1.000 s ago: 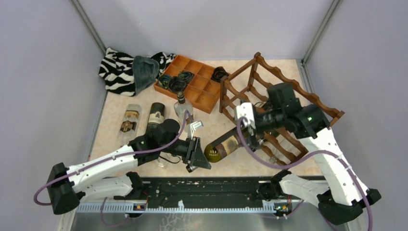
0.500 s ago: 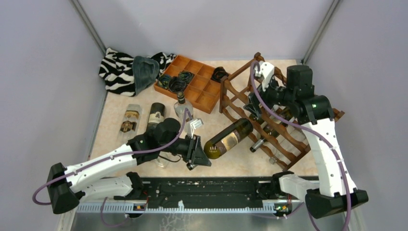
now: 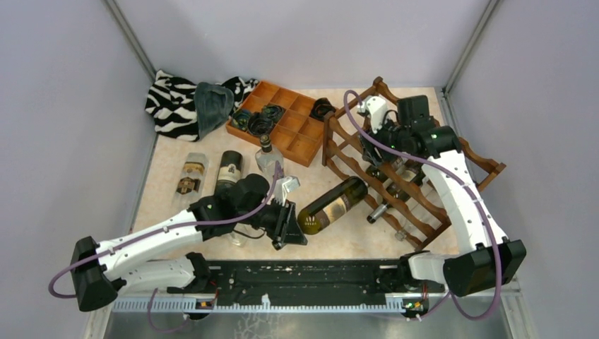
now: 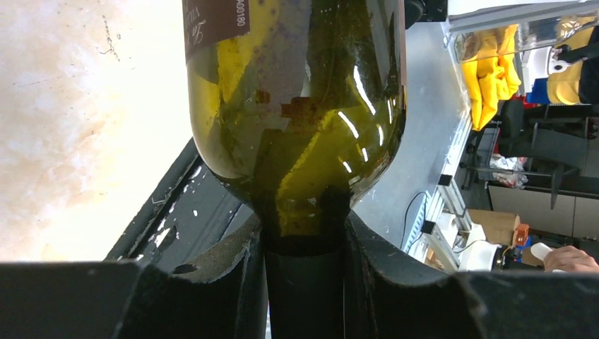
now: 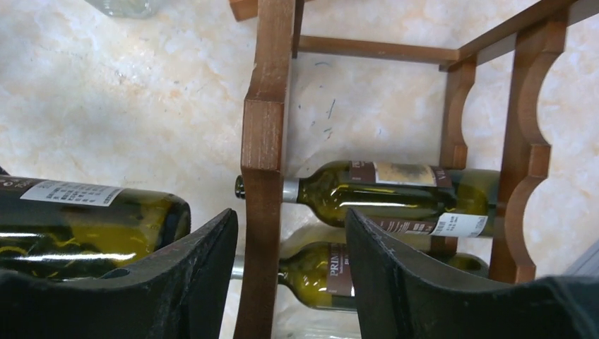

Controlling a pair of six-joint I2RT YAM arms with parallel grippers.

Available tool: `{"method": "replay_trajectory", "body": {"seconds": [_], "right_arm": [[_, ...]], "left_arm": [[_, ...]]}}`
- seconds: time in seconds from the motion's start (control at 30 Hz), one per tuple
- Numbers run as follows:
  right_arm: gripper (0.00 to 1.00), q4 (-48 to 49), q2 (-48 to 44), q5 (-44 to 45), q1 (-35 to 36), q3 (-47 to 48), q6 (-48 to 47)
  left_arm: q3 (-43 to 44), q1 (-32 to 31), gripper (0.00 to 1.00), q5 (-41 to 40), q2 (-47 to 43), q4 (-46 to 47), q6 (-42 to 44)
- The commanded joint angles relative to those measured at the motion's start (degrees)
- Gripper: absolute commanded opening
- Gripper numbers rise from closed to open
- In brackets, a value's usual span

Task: Put the wine bottle on the wine rack
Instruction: Place the wine bottle in the wine rack.

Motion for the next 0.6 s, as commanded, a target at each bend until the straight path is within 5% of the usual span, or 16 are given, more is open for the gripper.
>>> {"method": "replay_trajectory", "body": {"seconds": [0.0, 0.3, 0.57], "right_arm": [[0.54, 0.52, 0.26, 2.43, 1.51, 0.09, -0.85], [0.07, -0.97, -0.47, 1.28, 2.15, 0.07, -1.72], [0.00, -1.63, -3.14, 1.39, 1.53, 0.50, -2.20]], "left_arm": [[3.78, -0.48, 0.00, -0.78, -0.34, 5.69, 3.36], [4.05, -0.70, 0.00, -2.99, 2.14, 7.51, 5.74], [3.74, -1.37, 0.00, -4.53, 3.84, 6.71, 7.67]]}}
